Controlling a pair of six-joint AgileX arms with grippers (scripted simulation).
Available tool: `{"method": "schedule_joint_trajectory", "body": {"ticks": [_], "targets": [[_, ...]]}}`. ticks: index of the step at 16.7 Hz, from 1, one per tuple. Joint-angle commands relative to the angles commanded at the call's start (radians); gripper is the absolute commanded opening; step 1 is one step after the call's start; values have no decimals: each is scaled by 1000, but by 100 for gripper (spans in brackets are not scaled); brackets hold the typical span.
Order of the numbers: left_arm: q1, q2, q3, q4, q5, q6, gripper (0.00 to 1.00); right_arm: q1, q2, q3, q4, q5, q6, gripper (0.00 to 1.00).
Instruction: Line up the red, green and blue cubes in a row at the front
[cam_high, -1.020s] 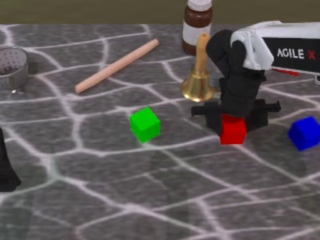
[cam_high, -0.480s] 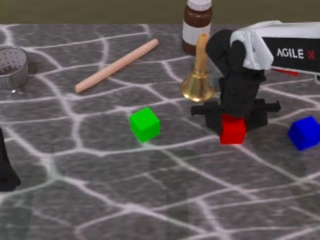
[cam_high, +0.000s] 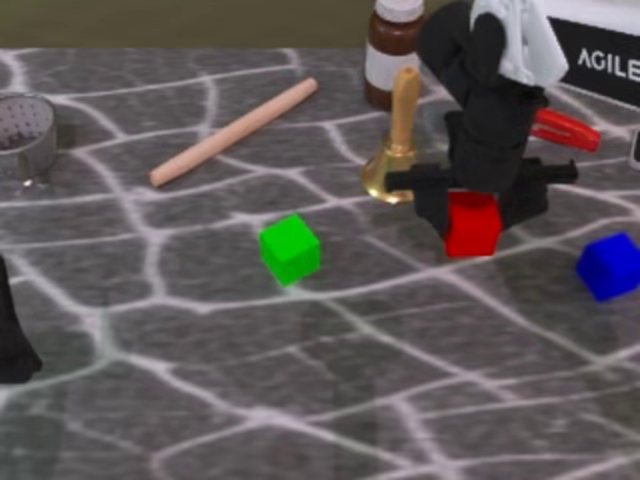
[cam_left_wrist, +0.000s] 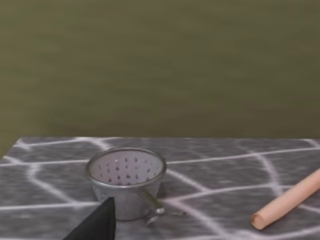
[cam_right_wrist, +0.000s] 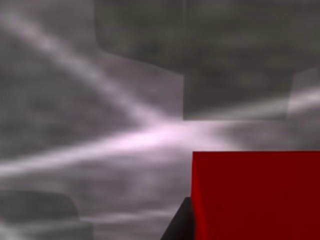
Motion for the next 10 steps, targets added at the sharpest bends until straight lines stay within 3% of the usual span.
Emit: {"method": "schedule_joint_trajectory", "body": {"ticks": [6, 10], "targets": [[0, 0, 0, 0, 0, 0, 100, -2, -5, 13, -15, 0, 3, 0], [0, 0, 0, 0, 0, 0, 100, 106, 51, 120, -75, 3, 116, 0]]}}
